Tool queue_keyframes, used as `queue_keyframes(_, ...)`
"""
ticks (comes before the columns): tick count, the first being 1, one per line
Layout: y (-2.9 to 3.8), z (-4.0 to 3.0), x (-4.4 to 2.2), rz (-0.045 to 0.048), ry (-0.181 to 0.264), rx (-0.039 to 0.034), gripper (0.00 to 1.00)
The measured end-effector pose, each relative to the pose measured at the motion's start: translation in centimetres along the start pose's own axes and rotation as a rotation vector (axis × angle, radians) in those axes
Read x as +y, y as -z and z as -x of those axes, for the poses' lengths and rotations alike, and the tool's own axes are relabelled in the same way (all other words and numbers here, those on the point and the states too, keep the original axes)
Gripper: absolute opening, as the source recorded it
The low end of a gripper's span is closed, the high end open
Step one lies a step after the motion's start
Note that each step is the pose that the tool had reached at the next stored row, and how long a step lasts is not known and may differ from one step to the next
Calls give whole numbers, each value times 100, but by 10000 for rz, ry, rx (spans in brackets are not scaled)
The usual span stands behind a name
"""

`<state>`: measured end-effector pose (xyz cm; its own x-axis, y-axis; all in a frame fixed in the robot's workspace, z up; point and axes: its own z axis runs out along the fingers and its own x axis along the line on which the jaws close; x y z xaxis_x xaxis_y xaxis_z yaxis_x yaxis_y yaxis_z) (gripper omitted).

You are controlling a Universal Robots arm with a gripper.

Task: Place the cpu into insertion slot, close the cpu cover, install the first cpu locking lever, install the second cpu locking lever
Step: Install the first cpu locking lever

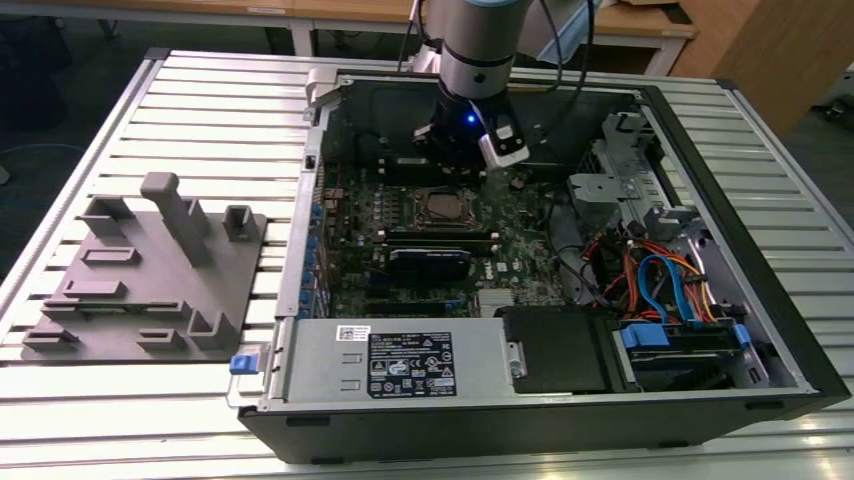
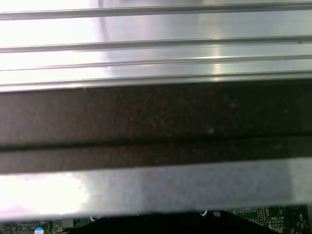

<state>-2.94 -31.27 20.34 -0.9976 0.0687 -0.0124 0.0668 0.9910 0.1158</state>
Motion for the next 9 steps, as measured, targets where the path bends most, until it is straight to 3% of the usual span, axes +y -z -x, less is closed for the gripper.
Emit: queue_keyframes(9,0,12,1,0,-1,0,10)
